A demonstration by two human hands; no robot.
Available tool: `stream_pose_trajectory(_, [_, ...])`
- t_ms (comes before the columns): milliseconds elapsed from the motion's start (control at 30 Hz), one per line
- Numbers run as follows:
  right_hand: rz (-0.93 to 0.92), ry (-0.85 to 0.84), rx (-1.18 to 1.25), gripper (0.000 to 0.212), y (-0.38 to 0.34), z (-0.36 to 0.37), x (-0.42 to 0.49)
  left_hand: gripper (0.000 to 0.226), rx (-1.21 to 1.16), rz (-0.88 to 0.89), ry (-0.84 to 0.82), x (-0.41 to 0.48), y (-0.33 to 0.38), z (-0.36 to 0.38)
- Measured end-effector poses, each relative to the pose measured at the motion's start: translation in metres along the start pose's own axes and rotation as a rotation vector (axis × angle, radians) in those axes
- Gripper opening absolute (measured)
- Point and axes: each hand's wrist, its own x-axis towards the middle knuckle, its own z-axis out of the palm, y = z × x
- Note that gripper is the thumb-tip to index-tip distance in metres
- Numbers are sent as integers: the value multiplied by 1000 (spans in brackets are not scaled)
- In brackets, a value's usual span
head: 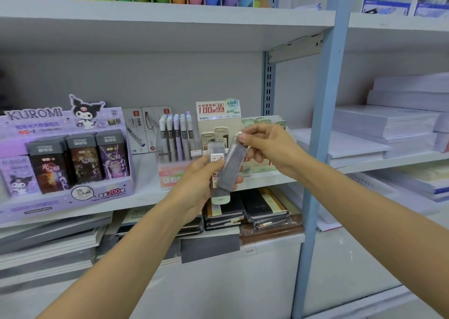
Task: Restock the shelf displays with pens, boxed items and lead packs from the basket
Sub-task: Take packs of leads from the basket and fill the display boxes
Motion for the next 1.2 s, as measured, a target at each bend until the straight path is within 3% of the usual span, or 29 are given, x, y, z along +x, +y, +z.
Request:
stream_pose_trajectory(67, [20, -11, 99, 9, -3, -1, 0, 24, 30, -22, -3, -7, 0, -5])
stream_pose_trajectory(167, [64, -109, 145, 22, -5, 7, -5, 27, 107, -38, -21, -17, -2, -7])
stream_pose_trajectory(300, [7, -118, 38, 19, -5, 19, -12, 41, 77, -40, 51, -26, 2, -10])
stream_pose_trajectory(567, [-20, -287, -170, 32, -18, -2, -20, 35, 149, -74, 19, -44, 17, -28])
stream_pose_trajectory(700, [-23, -332, -138, 41, -31, -6, -25, 34, 195, -31, 57, -52, 23, -27])
stream_pose_trajectory(800, [-66, -371, -229, 31, -31, -1, -29, 24, 266, -3, 76, -55, 27, -25])
stream_pose_trajectory(933, [-62, -492, -272, 24, -27, 7, -34, 29, 348, 42, 80, -59, 30, -20])
stream_pose_trajectory(1033, [-82, -432, -314, 24, -23, 9, -35, 41, 391, 57, 93, -59, 34, -22])
stream_pose_trajectory(1200, [-99, -292, -240, 20, -14, 8, -36, 35, 51, 195, 297, -55, 32, -28])
